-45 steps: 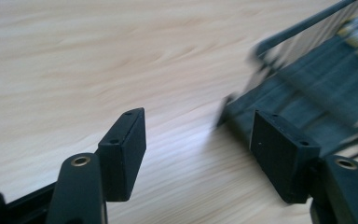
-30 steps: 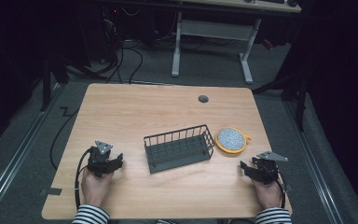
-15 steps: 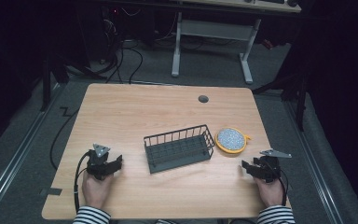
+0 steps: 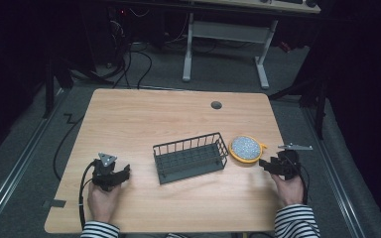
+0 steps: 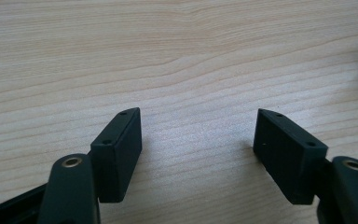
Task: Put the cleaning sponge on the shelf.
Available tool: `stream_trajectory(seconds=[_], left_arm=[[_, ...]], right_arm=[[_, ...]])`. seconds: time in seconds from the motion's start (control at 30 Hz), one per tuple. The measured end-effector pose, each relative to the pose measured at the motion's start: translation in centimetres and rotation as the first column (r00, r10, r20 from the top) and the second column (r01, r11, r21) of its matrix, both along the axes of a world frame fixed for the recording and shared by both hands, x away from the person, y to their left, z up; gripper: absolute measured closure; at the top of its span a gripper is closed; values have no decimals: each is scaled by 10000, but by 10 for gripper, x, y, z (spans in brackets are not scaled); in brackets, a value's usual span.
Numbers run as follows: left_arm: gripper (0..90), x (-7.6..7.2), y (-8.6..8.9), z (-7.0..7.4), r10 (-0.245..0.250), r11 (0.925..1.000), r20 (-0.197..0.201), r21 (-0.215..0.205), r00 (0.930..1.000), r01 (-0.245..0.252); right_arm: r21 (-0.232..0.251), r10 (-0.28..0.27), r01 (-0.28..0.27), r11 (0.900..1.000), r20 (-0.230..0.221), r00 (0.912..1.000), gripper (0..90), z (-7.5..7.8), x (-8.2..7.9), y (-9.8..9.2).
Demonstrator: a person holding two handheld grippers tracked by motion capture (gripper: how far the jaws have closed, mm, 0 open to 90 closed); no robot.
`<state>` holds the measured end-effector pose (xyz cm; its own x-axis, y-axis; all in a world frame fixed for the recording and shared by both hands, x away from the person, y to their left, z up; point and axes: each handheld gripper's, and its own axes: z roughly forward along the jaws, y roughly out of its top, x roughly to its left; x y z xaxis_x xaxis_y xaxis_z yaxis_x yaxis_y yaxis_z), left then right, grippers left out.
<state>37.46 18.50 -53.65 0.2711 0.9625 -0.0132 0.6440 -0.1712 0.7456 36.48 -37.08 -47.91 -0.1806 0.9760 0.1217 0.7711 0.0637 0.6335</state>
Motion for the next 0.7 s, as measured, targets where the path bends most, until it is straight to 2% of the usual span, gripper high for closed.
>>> stream_trajectory(seconds=[0.23,0.3,0.37,0.4,0.43,0.5,0.53,0.7], left_arm=[[332,0,0,0,-2,10000,-1,5,10000,2],[332,0,0,0,11,10000,-3,13,10000,-11],[316,0,0,0,203,9998,-24,29,9998,-203],[316,0,1,0,358,9994,-39,38,9994,-358],[316,0,1,0,358,9994,-39,38,9994,-358],[316,0,1,0,365,9993,-36,43,9993,-365],[316,0,1,0,363,9993,-38,45,9993,-363],[316,0,1,0,363,9993,-36,44,9993,-363]], right_arm=[[70,87,-83,9999,-527,9986,449,9,21,3],[-11,98,-99,10000,-686,9976,441,9,28,3],[-278,3,-27,9996,-870,9962,408,10,34,5],[-312,-37,4,9995,-1072,9942,402,9,40,7],[-312,-37,4,9995,-1072,9942,402,9,40,7],[-174,-46,26,9998,-1161,9932,411,8,45,6],[-64,-97,89,9999,-1347,9908,424,7,50,5],[200,-129,161,9997,-1528,9882,423,4,60,5]])
